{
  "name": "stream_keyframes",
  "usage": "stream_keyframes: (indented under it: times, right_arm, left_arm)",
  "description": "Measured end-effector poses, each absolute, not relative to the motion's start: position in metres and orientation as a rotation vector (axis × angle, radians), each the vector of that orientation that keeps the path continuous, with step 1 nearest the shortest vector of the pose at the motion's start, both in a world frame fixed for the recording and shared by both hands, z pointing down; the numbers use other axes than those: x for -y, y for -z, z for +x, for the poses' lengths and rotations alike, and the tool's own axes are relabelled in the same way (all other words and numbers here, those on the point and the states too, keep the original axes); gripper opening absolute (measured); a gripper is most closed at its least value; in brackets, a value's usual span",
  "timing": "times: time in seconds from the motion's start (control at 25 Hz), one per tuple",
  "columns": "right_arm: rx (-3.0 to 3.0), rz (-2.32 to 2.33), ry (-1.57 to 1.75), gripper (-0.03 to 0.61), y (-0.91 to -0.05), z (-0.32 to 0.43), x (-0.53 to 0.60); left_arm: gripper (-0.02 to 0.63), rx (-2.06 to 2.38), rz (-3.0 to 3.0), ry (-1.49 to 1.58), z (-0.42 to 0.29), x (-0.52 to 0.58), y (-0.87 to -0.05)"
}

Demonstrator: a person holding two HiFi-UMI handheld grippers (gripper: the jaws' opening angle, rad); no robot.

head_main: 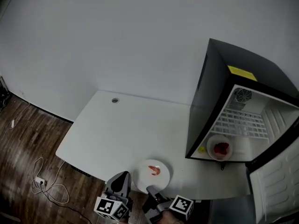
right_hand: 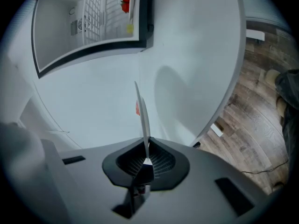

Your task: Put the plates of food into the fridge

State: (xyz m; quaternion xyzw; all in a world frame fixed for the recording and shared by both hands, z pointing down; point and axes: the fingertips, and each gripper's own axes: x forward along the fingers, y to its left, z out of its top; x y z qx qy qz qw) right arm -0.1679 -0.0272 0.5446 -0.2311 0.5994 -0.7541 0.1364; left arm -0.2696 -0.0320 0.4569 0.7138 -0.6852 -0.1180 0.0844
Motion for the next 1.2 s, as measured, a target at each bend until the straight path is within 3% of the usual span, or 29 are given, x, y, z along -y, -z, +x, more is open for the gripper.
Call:
stream_keyframes:
  times: [0.6,1.2]
  right_arm:
    - [-1.614,-0.854,1.96,0.017,-0.497,-0.035,0.093]
    - [-1.578,-0.884,1.893,0.017,-0.468,0.015,0.119]
  left_arm:
    - [0.006,1.752,2.388,0.35,-0.159,0.147,-0.426]
    - [0.006,1.67,2.44,0.326,-0.118,0.201,-0.414]
